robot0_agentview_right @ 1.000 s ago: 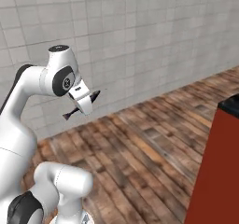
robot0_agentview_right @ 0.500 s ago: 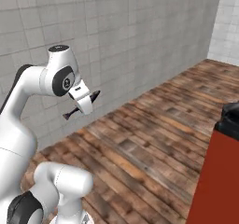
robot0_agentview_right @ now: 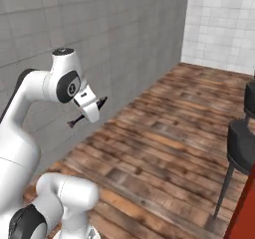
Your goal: Take the fish from the fridge and place it on the digital scale on the counter by the fridge. Wait a few seconds for a reading, then move it to the plate on the dining counter.
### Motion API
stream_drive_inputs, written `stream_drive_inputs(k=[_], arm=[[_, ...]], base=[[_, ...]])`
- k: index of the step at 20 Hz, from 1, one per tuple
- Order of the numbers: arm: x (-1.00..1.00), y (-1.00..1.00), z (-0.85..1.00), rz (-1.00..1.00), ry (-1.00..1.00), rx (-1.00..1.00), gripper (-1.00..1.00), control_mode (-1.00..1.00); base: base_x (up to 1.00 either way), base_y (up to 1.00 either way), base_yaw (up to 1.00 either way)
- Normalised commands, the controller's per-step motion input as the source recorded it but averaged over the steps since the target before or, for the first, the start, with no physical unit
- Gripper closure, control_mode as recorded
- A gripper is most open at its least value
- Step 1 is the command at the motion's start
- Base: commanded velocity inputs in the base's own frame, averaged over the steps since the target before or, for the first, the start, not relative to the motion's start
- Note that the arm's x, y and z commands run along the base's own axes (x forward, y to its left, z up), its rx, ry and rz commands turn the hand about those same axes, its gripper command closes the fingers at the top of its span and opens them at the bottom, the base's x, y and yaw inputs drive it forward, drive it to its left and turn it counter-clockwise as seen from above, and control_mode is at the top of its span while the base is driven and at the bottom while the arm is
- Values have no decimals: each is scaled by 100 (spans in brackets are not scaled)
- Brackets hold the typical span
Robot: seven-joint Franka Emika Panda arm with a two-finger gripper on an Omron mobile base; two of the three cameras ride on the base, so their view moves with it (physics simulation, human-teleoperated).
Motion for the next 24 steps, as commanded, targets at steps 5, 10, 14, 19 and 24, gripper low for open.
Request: stream_drive_inputs(k=[5,10,14,19,24], arm=[[0,0,0,0,0,0,100,100],[0,0,0,0,0,0,100,100],[0,0,0,0,0,0,100,100],[0,0,0,0,0,0,100,100],[0,0,0,0,0,0,100,100]], base=[[100,62,-41],[100,62,-40],[100,60,-40],[100,54,-37],[100,53,-37]])
